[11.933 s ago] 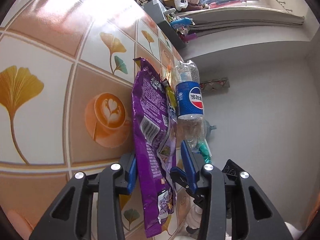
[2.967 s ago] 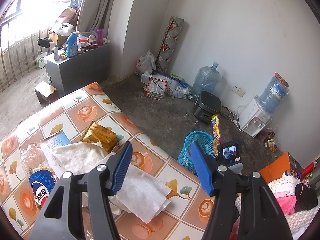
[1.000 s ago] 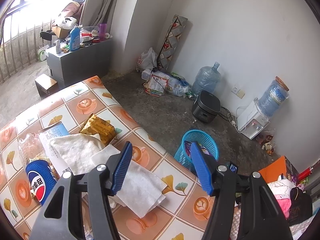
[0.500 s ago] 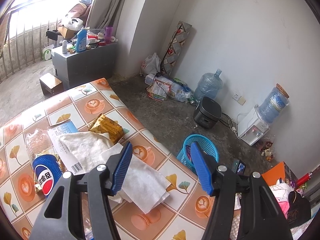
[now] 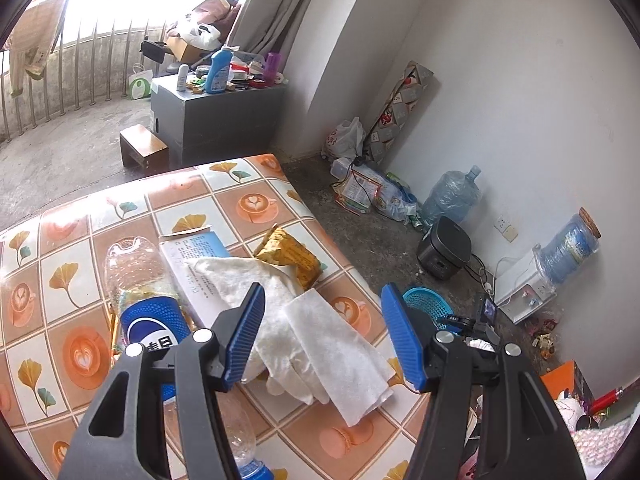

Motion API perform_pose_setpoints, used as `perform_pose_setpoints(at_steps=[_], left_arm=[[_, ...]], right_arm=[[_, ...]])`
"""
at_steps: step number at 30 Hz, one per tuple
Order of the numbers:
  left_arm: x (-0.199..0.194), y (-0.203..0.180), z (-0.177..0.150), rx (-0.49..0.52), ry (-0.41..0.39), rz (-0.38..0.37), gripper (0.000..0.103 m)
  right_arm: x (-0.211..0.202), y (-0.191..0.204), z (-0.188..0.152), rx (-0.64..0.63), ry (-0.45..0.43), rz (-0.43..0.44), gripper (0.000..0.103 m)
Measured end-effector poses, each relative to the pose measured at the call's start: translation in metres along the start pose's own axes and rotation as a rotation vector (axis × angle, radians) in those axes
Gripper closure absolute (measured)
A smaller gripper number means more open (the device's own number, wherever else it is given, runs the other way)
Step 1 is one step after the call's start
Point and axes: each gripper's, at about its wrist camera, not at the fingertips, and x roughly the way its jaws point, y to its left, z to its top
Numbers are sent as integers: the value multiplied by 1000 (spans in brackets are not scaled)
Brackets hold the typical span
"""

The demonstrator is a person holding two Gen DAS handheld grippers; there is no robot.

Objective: Collect trash
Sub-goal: 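Push the purple bags down into the wastebasket with the right tool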

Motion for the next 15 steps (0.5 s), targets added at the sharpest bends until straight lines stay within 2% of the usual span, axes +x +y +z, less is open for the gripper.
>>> perform_pose_setpoints(at_steps=[2,3,6,10,15], left_arm=[[-1,10,2,-16,1,24,44],[-1,14,3,-22,2,34,44],[-3,24,5,-30,1,72,44],[-5,39,8,-49,1,123,44],[-7,56,13,-78,4,163,44]], right_arm=[[51,-5,10,-13,160,-85,73],[75,-7,13,-35,237,-138,73],[133,-8,14,-111,420,-215,73],[182,-14,15,-105,552,-263,73],[219,-12,17,-115,626,-315,65]])
